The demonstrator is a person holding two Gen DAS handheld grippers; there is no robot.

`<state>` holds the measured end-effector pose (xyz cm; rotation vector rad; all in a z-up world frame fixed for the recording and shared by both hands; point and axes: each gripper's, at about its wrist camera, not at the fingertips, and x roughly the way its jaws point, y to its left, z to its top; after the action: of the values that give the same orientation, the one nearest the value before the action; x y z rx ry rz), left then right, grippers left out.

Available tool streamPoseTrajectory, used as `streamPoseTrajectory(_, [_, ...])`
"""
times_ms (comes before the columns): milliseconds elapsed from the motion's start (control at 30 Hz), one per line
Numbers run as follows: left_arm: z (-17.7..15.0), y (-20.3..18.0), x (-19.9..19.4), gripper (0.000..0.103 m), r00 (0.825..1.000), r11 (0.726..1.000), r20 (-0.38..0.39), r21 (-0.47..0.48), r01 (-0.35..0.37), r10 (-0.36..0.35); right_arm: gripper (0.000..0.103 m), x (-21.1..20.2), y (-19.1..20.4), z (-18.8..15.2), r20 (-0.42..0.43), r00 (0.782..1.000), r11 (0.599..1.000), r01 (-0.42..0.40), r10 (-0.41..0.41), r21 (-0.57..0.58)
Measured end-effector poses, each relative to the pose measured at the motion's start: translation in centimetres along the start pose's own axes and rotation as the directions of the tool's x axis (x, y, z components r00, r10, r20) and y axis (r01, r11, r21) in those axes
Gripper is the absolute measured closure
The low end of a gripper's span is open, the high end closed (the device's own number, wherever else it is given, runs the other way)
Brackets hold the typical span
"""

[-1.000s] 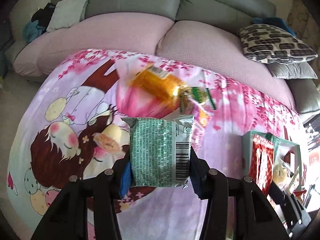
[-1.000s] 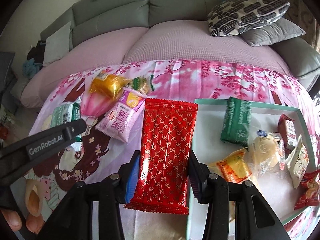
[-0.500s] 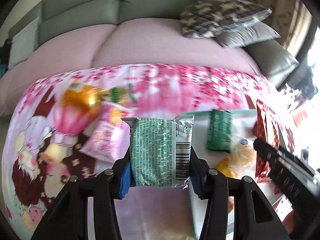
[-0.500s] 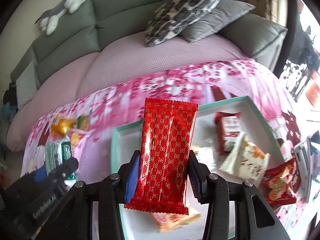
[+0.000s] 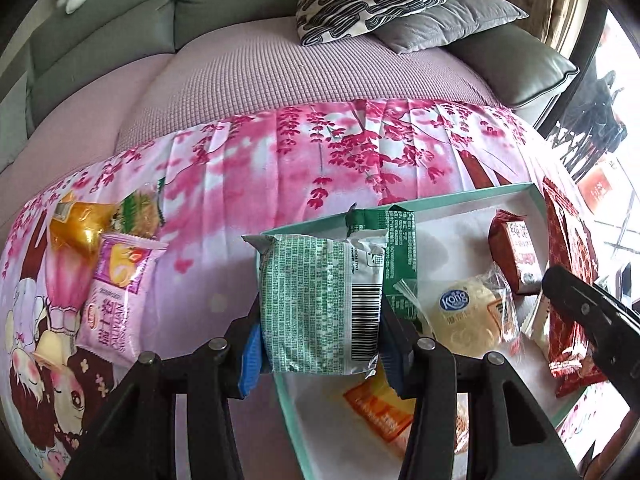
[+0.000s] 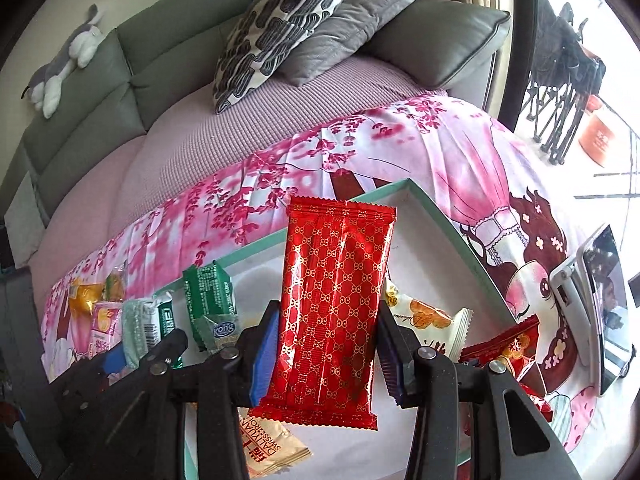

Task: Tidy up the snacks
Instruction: 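Carry both packs into the tray and open both tools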

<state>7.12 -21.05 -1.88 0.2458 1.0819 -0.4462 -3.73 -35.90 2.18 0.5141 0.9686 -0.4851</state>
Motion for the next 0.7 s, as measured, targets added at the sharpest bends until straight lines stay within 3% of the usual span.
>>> streamPoseTrajectory(533, [-0.8, -1.4, 1.2, 0.052, 0.997, 0.998, -0.036, 0.003, 0.07, -0.07, 0.053, 1.3, -0.8, 0.0, -0.048, 0.999, 1.0, 0.015, -0.015, 0.009])
streamPoseTrajectory(700, [-0.9, -1.1, 0.9, 0.044, 0.997, 0.998, -0.043, -0.01, 0.066, -0.066, 0.053, 1.2, -0.6, 0.1, -0.047, 0.999, 1.0, 0.015, -0.015, 0.003])
